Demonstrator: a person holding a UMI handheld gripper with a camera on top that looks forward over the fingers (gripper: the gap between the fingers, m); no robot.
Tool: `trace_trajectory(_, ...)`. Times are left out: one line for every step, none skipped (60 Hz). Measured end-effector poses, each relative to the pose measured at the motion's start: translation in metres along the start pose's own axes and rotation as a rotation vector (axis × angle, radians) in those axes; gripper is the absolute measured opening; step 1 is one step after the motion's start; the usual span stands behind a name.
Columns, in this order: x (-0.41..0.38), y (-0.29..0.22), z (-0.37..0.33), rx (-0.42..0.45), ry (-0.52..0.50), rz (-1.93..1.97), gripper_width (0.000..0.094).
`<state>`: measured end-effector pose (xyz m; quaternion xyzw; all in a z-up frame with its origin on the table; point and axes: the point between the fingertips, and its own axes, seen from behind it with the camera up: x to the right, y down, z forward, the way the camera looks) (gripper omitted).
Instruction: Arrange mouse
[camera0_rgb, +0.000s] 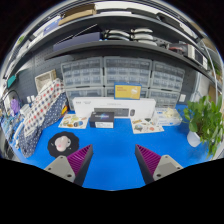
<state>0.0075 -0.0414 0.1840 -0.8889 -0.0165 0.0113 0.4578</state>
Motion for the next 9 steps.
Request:
trace_trajectory(0.003,0.002,-0.002,-0.003,-0.003,-0.001,0.0848)
trace_trajectory(0.006,0.005,-0.004,-0.005,-0.006,-0.002,0.0849)
trace_trajectory(0.009,0.007,-0.006,-0.006,-0.008,-0.003,0.0850)
trace_trajectory(0.012,0.010,-0.008,-0.008,-0.010,-0.003,0.0853)
trace_trajectory(0.015,0.012,-0.009,-0.008,-0.013,-0.003,0.0849)
trace_trajectory(0.018,0.013,-0.011,-0.007,-0.017,-0.002,0.0846)
trace_trajectory(0.020,0.015,-0.013,-0.006,-0.020,0.001,0.0848)
trace_trajectory(0.023,0.016,-0.016,-0.006,-0.024,0.005,0.0848)
trace_trajectory(0.026,0.017,-0.018,-0.004,-0.026,0.007,0.0848)
